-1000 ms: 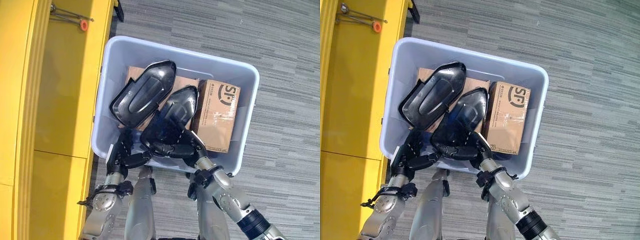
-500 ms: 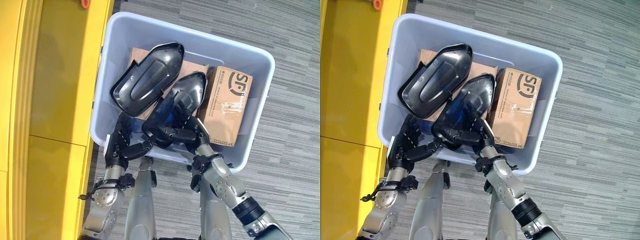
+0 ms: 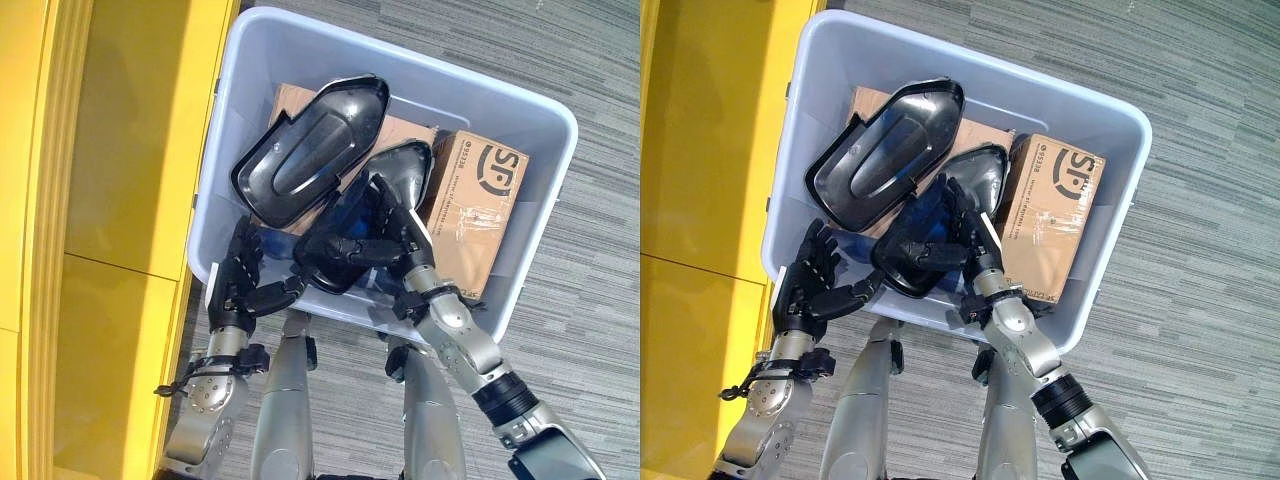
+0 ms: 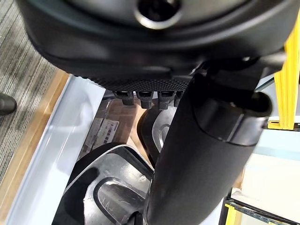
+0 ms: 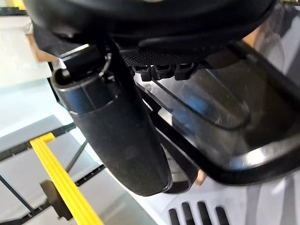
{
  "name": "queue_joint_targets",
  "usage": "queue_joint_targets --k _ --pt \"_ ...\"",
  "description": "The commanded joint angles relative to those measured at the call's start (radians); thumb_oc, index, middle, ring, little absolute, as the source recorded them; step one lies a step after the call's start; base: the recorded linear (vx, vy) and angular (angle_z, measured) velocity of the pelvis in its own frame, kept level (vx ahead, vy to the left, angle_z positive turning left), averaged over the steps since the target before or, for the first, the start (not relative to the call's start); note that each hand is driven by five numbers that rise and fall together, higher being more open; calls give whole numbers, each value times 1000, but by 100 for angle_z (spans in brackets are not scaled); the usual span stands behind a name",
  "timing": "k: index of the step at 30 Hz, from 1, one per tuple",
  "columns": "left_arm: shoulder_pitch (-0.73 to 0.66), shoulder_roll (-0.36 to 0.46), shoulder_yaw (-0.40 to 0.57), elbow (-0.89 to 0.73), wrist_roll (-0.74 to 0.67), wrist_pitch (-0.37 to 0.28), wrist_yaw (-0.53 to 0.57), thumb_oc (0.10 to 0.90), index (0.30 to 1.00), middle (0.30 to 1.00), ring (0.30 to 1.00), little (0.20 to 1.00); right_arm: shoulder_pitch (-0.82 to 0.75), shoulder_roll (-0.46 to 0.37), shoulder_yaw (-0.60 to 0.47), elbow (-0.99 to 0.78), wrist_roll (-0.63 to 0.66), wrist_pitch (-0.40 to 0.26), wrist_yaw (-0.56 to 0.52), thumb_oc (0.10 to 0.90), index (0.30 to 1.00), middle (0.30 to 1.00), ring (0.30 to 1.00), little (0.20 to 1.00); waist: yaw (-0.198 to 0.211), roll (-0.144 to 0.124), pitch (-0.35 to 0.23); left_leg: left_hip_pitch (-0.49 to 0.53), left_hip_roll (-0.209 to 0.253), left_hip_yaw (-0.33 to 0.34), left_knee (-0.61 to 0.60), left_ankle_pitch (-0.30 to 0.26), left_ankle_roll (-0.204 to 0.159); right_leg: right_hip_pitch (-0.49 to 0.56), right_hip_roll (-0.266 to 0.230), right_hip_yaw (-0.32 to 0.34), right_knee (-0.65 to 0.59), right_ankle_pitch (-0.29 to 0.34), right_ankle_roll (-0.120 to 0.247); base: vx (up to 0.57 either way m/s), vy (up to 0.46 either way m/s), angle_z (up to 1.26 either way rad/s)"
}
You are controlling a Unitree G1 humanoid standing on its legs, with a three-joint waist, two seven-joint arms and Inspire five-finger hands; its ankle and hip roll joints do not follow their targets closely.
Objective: Move parts from the plastic box to the shelf.
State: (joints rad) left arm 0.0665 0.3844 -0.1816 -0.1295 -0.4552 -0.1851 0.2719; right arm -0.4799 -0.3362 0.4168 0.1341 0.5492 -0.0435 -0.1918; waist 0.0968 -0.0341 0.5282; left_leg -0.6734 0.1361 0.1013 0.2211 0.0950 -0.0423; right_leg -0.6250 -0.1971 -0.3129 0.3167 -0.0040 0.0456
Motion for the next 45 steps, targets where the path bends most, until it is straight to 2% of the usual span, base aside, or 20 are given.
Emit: queue_joint_targets --k 1,14,21,33,45 --pt "32 37 -2 28 12 17 4 900 1000 1000 1000 1000 -35 -27 -14 -85 -47 -53 16 900 1000 1000 1000 1000 -14 9 -8 -36 21 47 69 -100 2 68 -35 -20 -51 -20 62 0 0 0" --pt "35 52 -2 7 -11 5 -14 900 1000 1000 1000 1000 -138 -124 -30 -18 -123 -38 10 900 1000 1000 1000 1000 -14 3 -8 -50 22 45 70 -102 2 53 -31 -20 -48 -21 62 0 0 0" --pt "36 61 -9 3 -18 0 -21 900 1000 1000 1000 1000 -184 -140 -28 30 -104 -43 8 900 1000 1000 1000 1000 -14 0 -8 -53 16 42 56 -95 3 43 -29 -18 -55 -12 63 0 0 0" --pt "34 75 -35 -5 -46 -19 -35 900 1000 1000 1000 1000 -352 -151 -22 194 -103 -56 -36 900 1000 1000 1000 1000 -5 13 -8 -77 7 36 50 -89 6 14 -31 -6 -51 -8 63 0 0 0" --pt "13 79 -55 -6 -51 -32 -40 900 1000 1000 1000 1000 -471 -194 25 241 -224 -56 -48 900 1000 1000 1000 1000 1 21 -8 -89 -1 33 45 -86 7 -2 -29 -5 -48 -10 65 0 0 0"
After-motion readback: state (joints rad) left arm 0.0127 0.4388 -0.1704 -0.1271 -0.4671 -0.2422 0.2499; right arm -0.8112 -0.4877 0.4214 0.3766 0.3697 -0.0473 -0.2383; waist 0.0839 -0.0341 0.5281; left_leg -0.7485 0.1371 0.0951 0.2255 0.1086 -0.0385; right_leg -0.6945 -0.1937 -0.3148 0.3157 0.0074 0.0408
